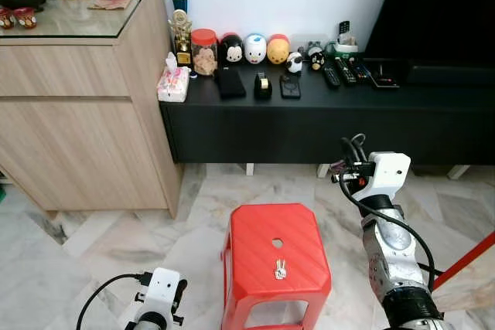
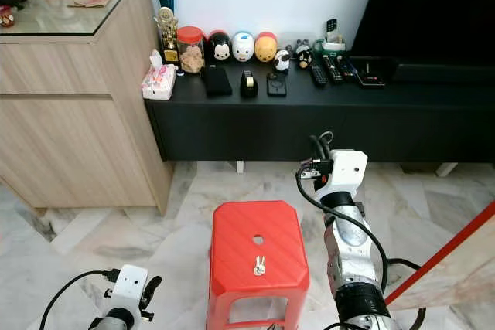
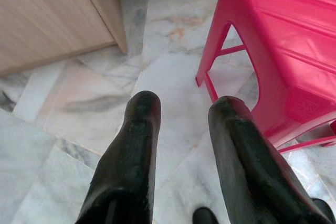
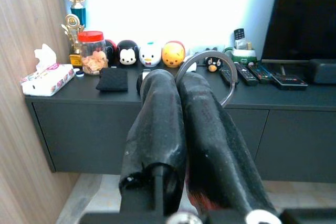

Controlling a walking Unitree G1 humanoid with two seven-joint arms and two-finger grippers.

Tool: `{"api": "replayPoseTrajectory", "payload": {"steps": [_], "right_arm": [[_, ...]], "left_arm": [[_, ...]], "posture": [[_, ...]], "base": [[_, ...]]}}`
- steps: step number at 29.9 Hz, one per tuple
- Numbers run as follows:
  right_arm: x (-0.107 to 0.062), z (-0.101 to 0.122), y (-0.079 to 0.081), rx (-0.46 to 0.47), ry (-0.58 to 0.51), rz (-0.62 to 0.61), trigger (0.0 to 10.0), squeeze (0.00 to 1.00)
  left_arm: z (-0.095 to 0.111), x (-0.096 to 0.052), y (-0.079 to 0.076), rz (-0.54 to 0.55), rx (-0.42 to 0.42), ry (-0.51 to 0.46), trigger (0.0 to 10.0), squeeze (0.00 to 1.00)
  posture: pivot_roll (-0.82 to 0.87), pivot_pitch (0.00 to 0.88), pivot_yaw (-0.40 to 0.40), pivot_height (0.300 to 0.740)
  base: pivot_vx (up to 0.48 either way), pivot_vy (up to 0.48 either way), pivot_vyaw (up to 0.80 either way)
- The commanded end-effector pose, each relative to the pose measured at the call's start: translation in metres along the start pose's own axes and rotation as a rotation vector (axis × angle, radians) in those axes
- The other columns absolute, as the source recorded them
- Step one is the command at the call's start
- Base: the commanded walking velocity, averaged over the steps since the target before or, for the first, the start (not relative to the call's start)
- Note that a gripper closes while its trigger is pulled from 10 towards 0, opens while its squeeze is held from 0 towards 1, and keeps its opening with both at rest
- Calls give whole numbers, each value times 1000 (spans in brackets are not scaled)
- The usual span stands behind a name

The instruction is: Hang keys on a hook

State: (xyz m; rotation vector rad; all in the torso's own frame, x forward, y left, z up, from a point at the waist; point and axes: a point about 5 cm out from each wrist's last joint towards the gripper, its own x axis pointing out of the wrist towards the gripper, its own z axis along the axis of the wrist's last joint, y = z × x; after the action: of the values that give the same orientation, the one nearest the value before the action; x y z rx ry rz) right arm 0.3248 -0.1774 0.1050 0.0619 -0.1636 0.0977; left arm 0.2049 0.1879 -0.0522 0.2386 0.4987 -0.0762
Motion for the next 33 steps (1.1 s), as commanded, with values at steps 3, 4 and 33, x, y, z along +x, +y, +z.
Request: {"api": "replayPoseTrajectory", "payload": {"steps": [3, 4, 33], "right_arm": [[-2, 3, -6, 1, -7, -24, 10000, 0], [-2, 3, -6, 1, -7, -24, 10000, 0], [-1, -1, -7, 22, 18, -59, 10000, 0]], "left_arm": [[-10, -4, -2, -1, -24, 50, 10000, 0], [-10, -4, -2, -1, -24, 50, 10000, 0], [-9, -2, -5, -26, -16, 59, 10000, 0]], "posture": [[-1, 0, -89, 740], [-1, 0, -89, 740], [-2, 0, -76, 740]], "base": [[0, 0, 0], [0, 0, 0], [-8, 0, 0]]}}
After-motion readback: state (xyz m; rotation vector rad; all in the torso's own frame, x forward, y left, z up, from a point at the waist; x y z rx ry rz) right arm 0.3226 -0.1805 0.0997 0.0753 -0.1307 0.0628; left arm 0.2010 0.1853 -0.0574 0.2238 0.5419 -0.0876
